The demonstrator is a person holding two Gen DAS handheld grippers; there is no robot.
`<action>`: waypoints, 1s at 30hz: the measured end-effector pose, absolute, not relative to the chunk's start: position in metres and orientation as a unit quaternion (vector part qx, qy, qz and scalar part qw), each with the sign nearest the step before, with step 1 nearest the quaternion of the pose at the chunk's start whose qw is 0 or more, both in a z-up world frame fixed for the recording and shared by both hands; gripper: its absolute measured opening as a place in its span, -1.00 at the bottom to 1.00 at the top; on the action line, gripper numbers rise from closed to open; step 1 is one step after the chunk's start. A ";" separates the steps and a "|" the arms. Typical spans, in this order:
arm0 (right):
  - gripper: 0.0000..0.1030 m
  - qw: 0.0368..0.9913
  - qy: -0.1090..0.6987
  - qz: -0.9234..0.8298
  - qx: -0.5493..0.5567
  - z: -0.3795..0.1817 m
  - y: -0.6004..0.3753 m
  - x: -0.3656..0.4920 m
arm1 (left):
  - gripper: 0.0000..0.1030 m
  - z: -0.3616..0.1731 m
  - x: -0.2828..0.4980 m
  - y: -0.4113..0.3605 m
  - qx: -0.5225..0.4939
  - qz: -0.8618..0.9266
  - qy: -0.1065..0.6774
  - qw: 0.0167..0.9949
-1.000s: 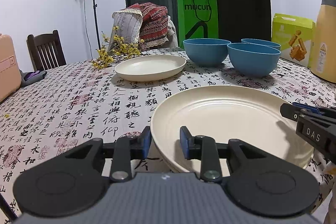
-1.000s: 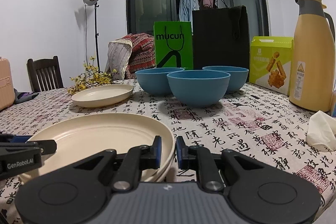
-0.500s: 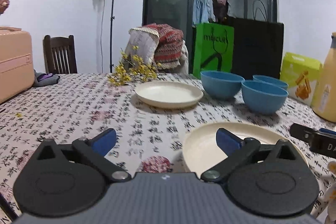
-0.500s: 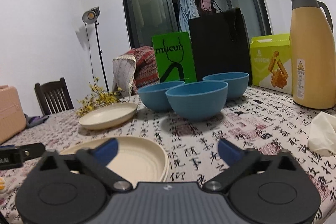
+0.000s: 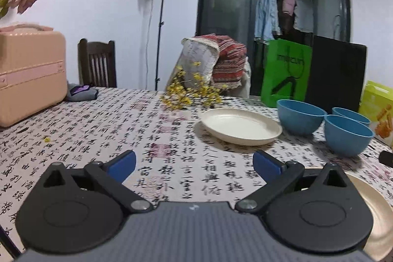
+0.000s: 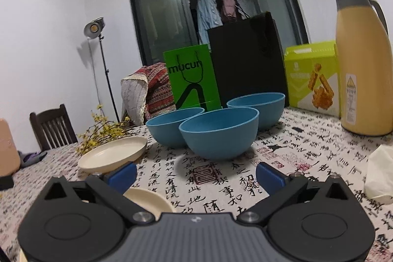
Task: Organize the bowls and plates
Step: 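Pull both grippers back up away from the placed cream plate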
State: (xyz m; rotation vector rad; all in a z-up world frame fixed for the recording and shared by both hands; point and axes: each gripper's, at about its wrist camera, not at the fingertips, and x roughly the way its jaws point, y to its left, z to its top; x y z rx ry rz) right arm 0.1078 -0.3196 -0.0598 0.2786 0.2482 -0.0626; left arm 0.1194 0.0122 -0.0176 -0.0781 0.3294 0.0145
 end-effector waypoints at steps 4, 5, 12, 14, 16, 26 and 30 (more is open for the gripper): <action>1.00 0.977 0.135 -0.029 0.163 -0.064 -0.328 0.115 | 1.00 -0.026 0.128 0.017 -0.049 0.005 0.175 0.983; 1.00 0.977 0.135 -0.027 0.164 -0.065 -0.328 0.115 | 1.00 -0.029 0.128 0.016 -0.051 0.003 0.177 0.983; 1.00 0.979 0.136 -0.020 0.150 -0.067 -0.321 0.114 | 1.00 -0.034 0.120 0.015 -0.059 -0.001 0.163 0.985; 1.00 0.979 0.135 -0.025 0.149 -0.067 -0.320 0.113 | 1.00 -0.034 0.117 0.016 -0.062 -0.001 0.157 0.986; 1.00 0.980 0.130 -0.027 0.151 -0.067 -0.321 0.112 | 1.00 -0.034 0.114 0.015 -0.063 0.000 0.150 0.987; 1.00 0.981 0.125 -0.025 0.149 -0.067 -0.319 0.109 | 1.00 -0.034 0.113 0.018 -0.072 -0.002 0.143 0.987; 1.00 0.981 0.123 -0.023 0.149 -0.067 -0.320 0.108 | 1.00 -0.034 0.113 0.019 -0.074 -0.001 0.143 0.987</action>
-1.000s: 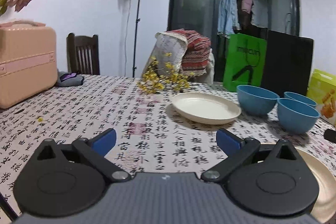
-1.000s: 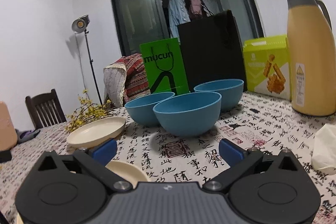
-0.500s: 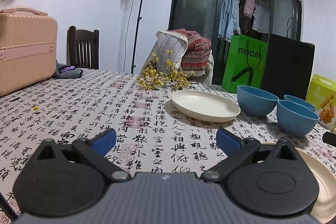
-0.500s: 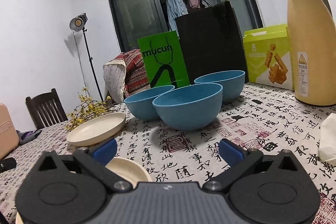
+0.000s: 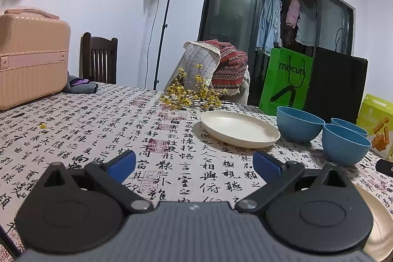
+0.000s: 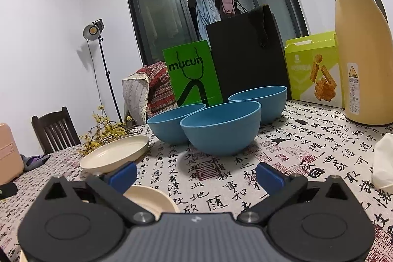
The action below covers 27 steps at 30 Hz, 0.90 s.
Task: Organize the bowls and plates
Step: 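Pull both grippers back up away from the placed cream plate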
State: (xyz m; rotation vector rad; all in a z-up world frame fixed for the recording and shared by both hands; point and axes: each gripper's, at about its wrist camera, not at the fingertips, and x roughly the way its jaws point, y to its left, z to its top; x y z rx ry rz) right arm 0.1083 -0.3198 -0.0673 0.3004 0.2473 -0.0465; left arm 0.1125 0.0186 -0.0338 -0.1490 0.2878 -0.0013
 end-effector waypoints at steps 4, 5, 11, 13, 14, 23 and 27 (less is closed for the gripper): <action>1.00 0.981 0.121 -0.022 0.150 -0.068 -0.320 0.107 | 1.00 -0.034 0.113 0.019 -0.074 -0.001 0.143 0.987; 1.00 0.981 0.121 -0.022 0.150 -0.068 -0.320 0.107 | 1.00 -0.034 0.113 0.019 -0.074 -0.001 0.143 0.987; 1.00 0.982 0.118 -0.019 0.149 -0.068 -0.319 0.106 | 1.00 -0.034 0.113 0.019 -0.074 -0.001 0.143 0.987; 1.00 0.982 0.117 -0.019 0.149 -0.068 -0.319 0.106 | 1.00 -0.034 0.113 0.019 -0.074 -0.001 0.143 0.987; 1.00 0.982 0.116 -0.019 0.149 -0.068 -0.319 0.106 | 1.00 -0.034 0.113 0.019 -0.074 -0.001 0.144 0.987; 1.00 0.984 0.114 -0.020 0.135 -0.067 -0.315 0.106 | 1.00 -0.036 0.115 0.020 -0.075 0.003 0.152 0.986; 1.00 0.984 0.114 -0.017 0.133 -0.067 -0.314 0.106 | 1.00 -0.036 0.119 0.017 -0.070 0.006 0.162 0.984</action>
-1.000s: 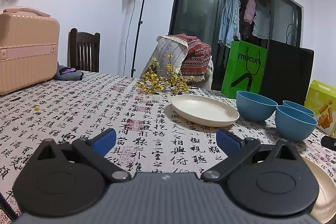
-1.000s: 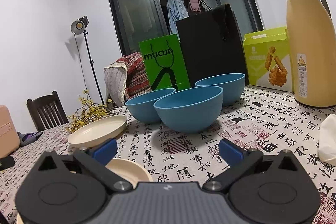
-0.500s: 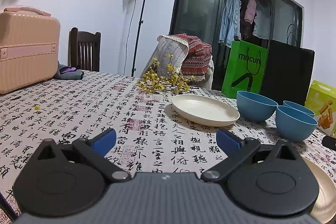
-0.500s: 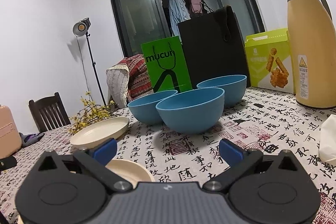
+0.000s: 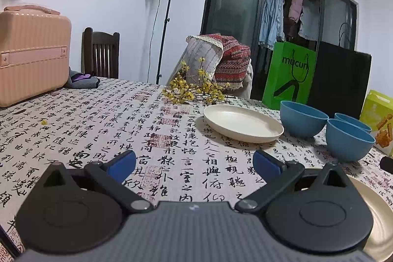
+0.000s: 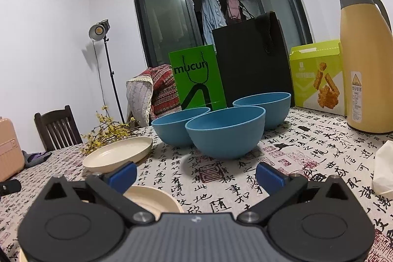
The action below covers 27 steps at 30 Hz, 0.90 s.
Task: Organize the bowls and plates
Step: 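Pull both grippers back up away from the placed cream plate, then move both grippers down toward the rim of the cream plate by the flowers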
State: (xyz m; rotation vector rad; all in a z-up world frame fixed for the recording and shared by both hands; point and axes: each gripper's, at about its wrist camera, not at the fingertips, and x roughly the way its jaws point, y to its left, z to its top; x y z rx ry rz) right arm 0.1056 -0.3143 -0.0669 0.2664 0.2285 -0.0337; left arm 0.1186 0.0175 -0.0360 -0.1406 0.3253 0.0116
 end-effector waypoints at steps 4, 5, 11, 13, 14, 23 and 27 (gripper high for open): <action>1.00 0.984 0.116 -0.010 0.134 -0.067 -0.315 0.106 | 1.00 -0.036 0.122 0.016 -0.065 0.008 0.169 0.983; 1.00 0.984 0.117 -0.008 0.133 -0.067 -0.315 0.106 | 1.00 -0.036 0.122 0.015 -0.064 0.009 0.171 0.983; 1.00 0.983 0.126 -0.003 0.136 -0.067 -0.315 0.108 | 1.00 -0.036 0.123 0.011 -0.050 0.017 0.179 0.982; 1.00 0.982 0.129 -0.007 0.138 -0.067 -0.316 0.109 | 1.00 -0.034 0.127 0.012 -0.052 0.008 0.192 0.980; 1.00 0.982 0.132 -0.004 0.138 -0.067 -0.316 0.109 | 1.00 -0.032 0.130 0.013 -0.058 0.002 0.201 0.978; 1.00 0.982 0.131 0.023 0.137 -0.033 -0.313 0.107 | 1.00 0.008 0.138 0.032 -0.098 -0.036 0.201 0.974; 1.00 0.982 0.126 0.039 0.134 -0.009 -0.306 0.110 | 1.00 0.030 0.141 0.035 -0.101 -0.049 0.190 0.975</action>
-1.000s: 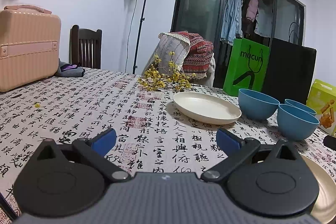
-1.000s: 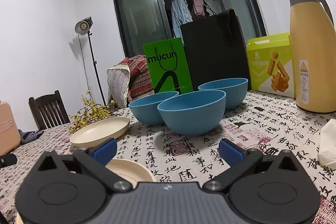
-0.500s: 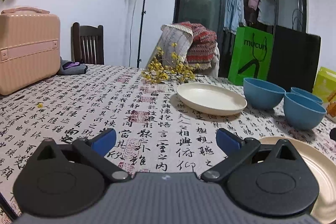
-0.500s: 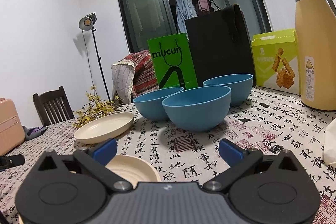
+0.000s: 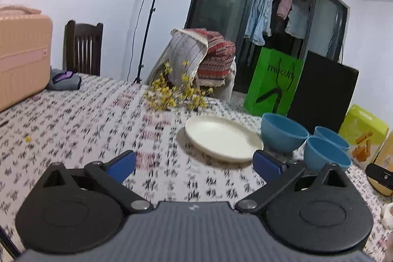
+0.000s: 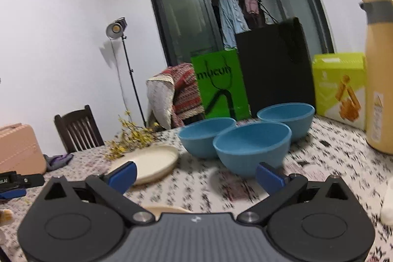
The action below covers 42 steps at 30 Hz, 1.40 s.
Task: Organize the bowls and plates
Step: 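Move both grippers down toward the rim of the cream plate by the flowers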
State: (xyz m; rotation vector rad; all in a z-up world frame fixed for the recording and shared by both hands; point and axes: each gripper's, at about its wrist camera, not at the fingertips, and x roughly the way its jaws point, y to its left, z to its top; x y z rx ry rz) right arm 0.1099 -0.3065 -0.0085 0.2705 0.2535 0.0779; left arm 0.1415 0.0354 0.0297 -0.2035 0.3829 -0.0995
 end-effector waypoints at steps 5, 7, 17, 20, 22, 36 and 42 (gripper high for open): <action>1.00 0.981 0.127 0.055 0.132 0.017 -0.294 0.119 | 1.00 0.052 0.151 0.035 -0.104 -0.068 0.188 0.974; 1.00 0.981 0.132 0.058 0.133 0.027 -0.288 0.125 | 1.00 0.059 0.155 0.034 -0.104 -0.075 0.191 0.973; 1.00 0.969 0.169 0.061 0.168 0.056 -0.278 0.161 | 1.00 0.093 0.172 0.028 -0.099 -0.086 0.192 0.972; 1.00 0.968 0.173 0.056 0.174 0.063 -0.275 0.171 | 1.00 0.102 0.178 0.029 -0.106 -0.081 0.186 0.973; 1.00 0.966 0.176 0.055 0.181 0.067 -0.275 0.177 | 1.00 0.107 0.183 0.031 -0.112 -0.079 0.184 0.973; 1.00 0.956 0.220 0.042 0.187 0.074 -0.260 0.231 | 1.00 0.112 0.241 0.039 -0.140 -0.045 0.217 0.965; 1.00 0.952 0.237 0.041 0.189 0.072 -0.252 0.254 | 1.00 0.116 0.266 0.042 -0.144 -0.037 0.225 0.963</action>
